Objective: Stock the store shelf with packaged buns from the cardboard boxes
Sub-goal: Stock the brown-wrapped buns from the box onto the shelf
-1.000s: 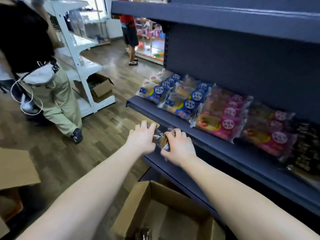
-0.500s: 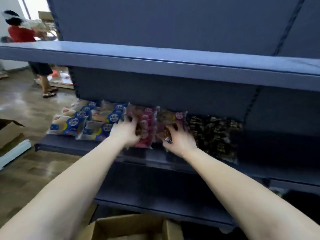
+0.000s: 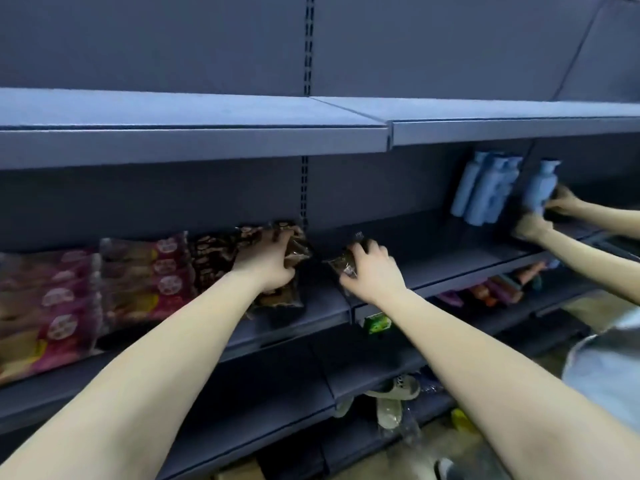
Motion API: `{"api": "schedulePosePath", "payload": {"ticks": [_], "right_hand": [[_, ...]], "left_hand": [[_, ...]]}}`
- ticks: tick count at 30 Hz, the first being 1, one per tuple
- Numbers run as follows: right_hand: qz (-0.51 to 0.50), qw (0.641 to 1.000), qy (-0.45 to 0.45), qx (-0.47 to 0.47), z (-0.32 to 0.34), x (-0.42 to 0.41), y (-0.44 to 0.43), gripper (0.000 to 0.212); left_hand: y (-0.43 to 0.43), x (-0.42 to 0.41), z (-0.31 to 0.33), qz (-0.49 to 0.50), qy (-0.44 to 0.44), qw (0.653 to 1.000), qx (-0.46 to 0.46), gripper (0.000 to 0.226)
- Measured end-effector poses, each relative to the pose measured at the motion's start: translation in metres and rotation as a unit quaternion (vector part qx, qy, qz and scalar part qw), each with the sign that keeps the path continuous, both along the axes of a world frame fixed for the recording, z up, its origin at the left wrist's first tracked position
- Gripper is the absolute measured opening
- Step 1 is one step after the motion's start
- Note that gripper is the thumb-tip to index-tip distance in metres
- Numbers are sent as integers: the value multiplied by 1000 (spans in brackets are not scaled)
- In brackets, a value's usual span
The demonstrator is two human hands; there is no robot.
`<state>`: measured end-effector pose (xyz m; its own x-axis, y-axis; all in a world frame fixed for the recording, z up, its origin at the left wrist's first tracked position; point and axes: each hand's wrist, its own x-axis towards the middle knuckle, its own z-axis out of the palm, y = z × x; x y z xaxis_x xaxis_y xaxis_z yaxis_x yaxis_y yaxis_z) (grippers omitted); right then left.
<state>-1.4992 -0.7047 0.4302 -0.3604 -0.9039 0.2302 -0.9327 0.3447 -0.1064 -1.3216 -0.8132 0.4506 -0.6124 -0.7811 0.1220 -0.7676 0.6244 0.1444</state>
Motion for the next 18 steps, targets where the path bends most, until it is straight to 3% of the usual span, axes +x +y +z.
{"api": "schedulePosePath", "payload": {"ticks": [6, 12, 18], "right_hand": [[-27, 999, -21, 3, -21, -32, 13, 62], [-35, 999, -36, 11, -47, -47, 5, 57], [-27, 994, -104, -26, -81, -52, -11, 65]], "left_hand": [[18, -61, -23, -45, 30, 998, 41, 79], [28, -85, -55, -4, 30, 996, 82, 80], [30, -99, -89, -10, -25, 1000, 7, 72]]}}
